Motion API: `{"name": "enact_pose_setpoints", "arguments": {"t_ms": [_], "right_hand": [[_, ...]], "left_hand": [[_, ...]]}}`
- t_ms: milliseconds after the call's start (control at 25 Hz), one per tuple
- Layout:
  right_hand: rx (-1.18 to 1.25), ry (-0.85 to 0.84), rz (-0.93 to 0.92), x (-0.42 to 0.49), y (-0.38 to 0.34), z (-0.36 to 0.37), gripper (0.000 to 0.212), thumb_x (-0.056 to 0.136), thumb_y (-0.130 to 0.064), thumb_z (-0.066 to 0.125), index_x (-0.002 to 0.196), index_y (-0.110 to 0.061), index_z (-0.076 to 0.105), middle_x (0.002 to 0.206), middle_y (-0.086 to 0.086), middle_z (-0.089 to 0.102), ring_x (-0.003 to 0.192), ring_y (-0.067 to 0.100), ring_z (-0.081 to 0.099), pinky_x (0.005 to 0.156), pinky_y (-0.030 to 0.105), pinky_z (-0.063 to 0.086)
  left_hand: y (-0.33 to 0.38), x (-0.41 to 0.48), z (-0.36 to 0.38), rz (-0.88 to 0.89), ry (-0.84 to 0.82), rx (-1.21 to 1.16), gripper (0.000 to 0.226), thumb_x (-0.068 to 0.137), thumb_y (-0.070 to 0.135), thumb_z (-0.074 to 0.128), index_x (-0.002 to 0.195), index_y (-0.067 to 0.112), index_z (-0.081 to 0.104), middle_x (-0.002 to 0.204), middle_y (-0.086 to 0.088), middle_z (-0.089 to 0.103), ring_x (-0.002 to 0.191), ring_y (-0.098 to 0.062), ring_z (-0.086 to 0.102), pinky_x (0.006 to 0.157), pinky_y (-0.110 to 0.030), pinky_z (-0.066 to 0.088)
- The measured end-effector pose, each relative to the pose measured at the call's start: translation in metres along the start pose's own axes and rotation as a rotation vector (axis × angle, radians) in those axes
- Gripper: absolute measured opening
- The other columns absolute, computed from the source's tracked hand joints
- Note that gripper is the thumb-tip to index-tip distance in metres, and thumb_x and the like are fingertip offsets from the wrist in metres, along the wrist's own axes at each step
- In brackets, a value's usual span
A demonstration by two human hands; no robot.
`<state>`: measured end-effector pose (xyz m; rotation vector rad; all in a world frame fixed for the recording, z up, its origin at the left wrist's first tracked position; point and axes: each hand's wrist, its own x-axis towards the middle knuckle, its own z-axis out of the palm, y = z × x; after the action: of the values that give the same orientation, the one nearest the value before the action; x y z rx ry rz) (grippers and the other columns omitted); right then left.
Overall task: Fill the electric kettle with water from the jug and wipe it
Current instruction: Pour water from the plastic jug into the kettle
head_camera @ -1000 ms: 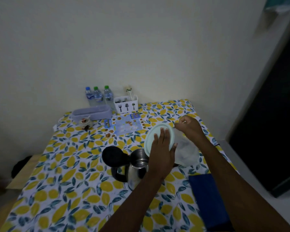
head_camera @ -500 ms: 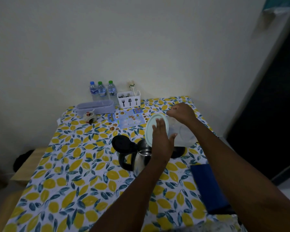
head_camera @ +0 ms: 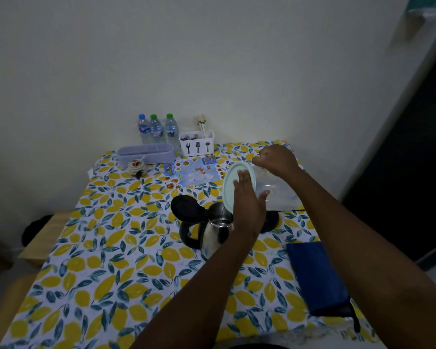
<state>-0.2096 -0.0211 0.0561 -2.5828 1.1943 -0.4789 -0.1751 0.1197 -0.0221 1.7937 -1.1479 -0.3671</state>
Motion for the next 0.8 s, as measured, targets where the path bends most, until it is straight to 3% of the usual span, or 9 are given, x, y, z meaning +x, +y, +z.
{"name": "enact_pose_setpoints", "arguments": {"t_ms": [240, 400, 600, 800], "right_hand": [[-0.045, -0.005, -0.027, 0.0013, -0.0003, 0.0006, 0.036, 0.064, -0.046, 0.049, 0.048, -0.016, 0.036, 0.051, 0.003, 0.033, 0.054, 0.021, 0.039, 0.054, 0.033, 0.029], [-0.055, -0.007, -0.044, 0.0019, -0.0003, 0.0014, 0.036, 0.062, -0.047, 0.046, 0.047, -0.016, 0.034, 0.049, 0.002, 0.033, 0.052, 0.020, 0.038, 0.053, 0.031, 0.027], [-0.019, 0.012, -0.068, 0.0002, -0.0017, 0.0021, 0.035, 0.060, -0.043, 0.047, 0.045, -0.019, 0.027, 0.047, 0.000, 0.025, 0.045, 0.016, 0.027, 0.047, 0.031, 0.019], [-0.027, -0.004, -0.062, -0.0006, -0.0032, 0.0023, 0.034, 0.059, -0.044, 0.047, 0.045, -0.019, 0.028, 0.048, 0.000, 0.026, 0.047, 0.017, 0.028, 0.048, 0.031, 0.019]], "left_hand": [[0.0025, -0.0018, 0.0027, -0.028, 0.025, -0.003, 0.081, 0.091, 0.052, 0.040, 0.151, 0.016, -0.001, 0.163, -0.005, 0.006, 0.150, -0.028, 0.006, 0.118, -0.047, 0.027], [-0.0001, -0.0022, 0.0045, -0.032, 0.043, -0.009, 0.079, 0.095, 0.038, 0.051, 0.151, 0.016, 0.000, 0.163, -0.006, 0.008, 0.150, -0.029, 0.007, 0.118, -0.047, 0.028], [-0.0007, -0.0044, 0.0027, -0.039, 0.056, 0.004, 0.079, 0.095, 0.039, 0.052, 0.151, 0.017, 0.001, 0.163, -0.006, 0.011, 0.149, -0.028, 0.009, 0.116, -0.046, 0.032], [0.0005, -0.0070, 0.0012, -0.038, 0.057, -0.030, 0.078, 0.096, 0.035, 0.053, 0.151, 0.017, 0.002, 0.163, -0.006, 0.011, 0.149, -0.029, 0.009, 0.116, -0.046, 0.030]]}}
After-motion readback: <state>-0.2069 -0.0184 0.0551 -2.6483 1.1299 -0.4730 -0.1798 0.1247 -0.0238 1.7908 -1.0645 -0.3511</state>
